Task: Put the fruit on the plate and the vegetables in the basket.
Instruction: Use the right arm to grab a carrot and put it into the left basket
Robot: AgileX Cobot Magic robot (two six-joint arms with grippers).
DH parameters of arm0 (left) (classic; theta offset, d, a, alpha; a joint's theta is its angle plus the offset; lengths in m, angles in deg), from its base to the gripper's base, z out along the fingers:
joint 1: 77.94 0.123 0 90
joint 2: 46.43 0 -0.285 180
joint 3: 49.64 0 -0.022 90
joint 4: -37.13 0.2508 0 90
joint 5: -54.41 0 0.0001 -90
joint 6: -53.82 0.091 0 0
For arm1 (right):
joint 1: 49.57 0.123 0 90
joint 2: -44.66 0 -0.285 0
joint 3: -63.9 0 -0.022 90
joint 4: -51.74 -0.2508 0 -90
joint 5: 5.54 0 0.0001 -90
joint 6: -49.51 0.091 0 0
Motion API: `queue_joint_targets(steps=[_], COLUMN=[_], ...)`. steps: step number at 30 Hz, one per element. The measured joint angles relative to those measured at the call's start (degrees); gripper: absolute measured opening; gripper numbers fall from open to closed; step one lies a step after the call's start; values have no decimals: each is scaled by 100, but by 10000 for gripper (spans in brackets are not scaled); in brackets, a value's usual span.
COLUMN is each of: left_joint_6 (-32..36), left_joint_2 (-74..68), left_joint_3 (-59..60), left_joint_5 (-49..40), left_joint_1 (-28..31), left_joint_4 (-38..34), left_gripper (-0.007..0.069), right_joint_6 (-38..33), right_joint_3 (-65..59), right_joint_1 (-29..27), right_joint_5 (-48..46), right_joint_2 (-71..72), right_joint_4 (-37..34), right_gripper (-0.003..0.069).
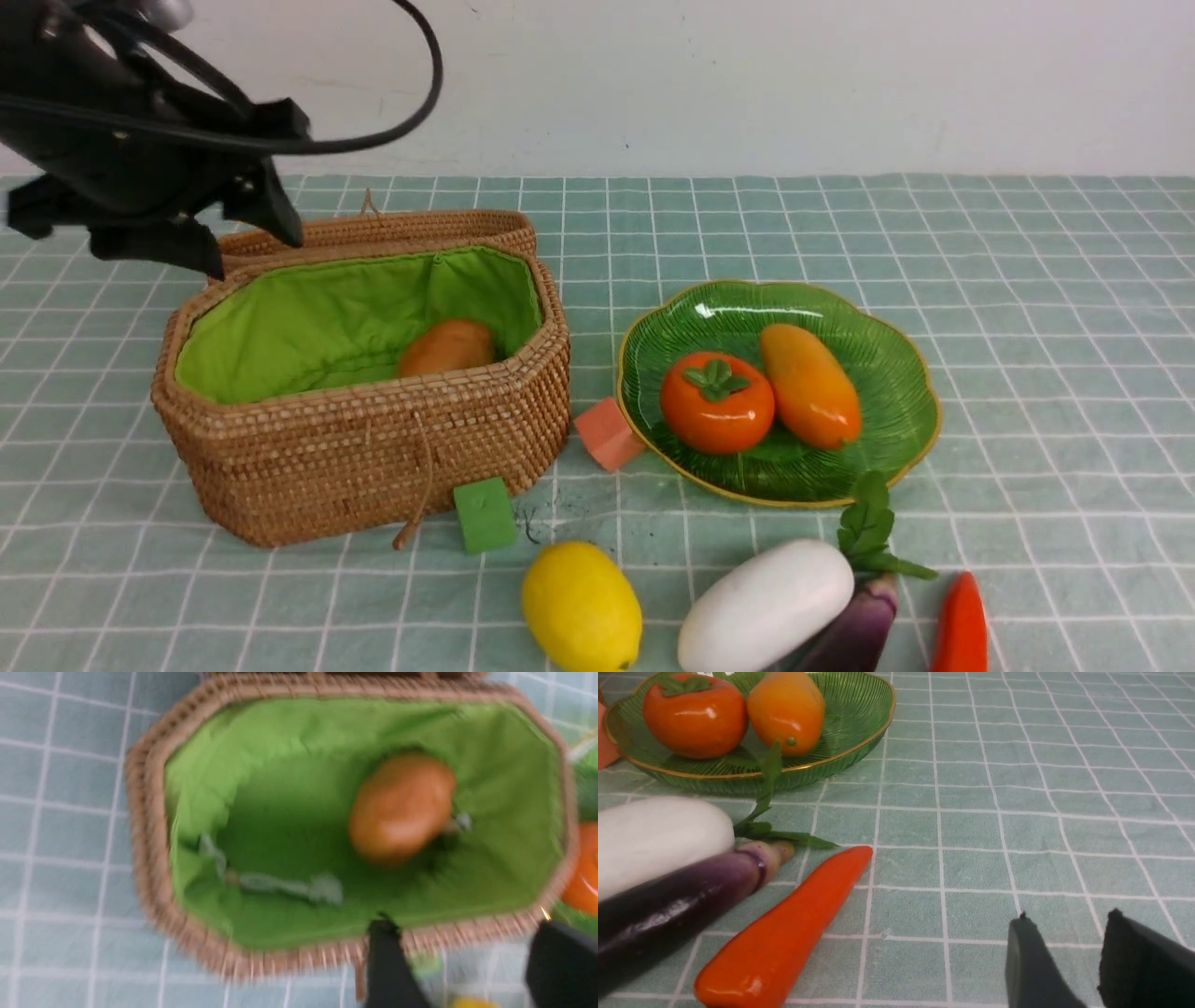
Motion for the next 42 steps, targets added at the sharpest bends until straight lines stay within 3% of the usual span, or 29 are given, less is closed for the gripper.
queue_joint_targets(steps=[1, 6, 11, 14, 20, 24, 29, 39, 42], left_joint_6=[56, 268, 384, 778, 1256, 1303, 1327, 1373, 1373], left_joint_2=[464, 2026, 3766, 4971, 6631, 7444, 8000, 8053, 8076], left_joint_3=[19, 489, 2057, 3678, 5693, 6086, 6172, 6199, 6387], left_joint_5=[-220, -448, -6, 804, 1874, 2491, 2594, 2568, 2913], left_joint_1=[0, 0, 0, 0, 0, 0, 0, 0, 0], left_joint_4=[7, 55, 172, 155, 16, 3, -21, 98, 148], left_gripper=[248, -6, -13, -13, -13, -13, -13, -13, -13], right_joint_6=[0, 0, 0, 0, 0, 0, 0, 0, 0], right_joint_3=[0, 0, 0, 0, 0, 0, 0, 0, 0], right_joint_1=[0, 0, 0, 0, 0, 0, 0, 0, 0], right_joint_5=[0, 0, 0, 0, 0, 0, 0, 0, 0], right_joint_2=[0, 0, 0, 0, 0, 0, 0, 0, 0], right_joint_4=[0, 0, 0, 0, 0, 0, 0, 0, 0], right_gripper=[241, 241, 241, 241, 241, 241, 241, 241, 241])
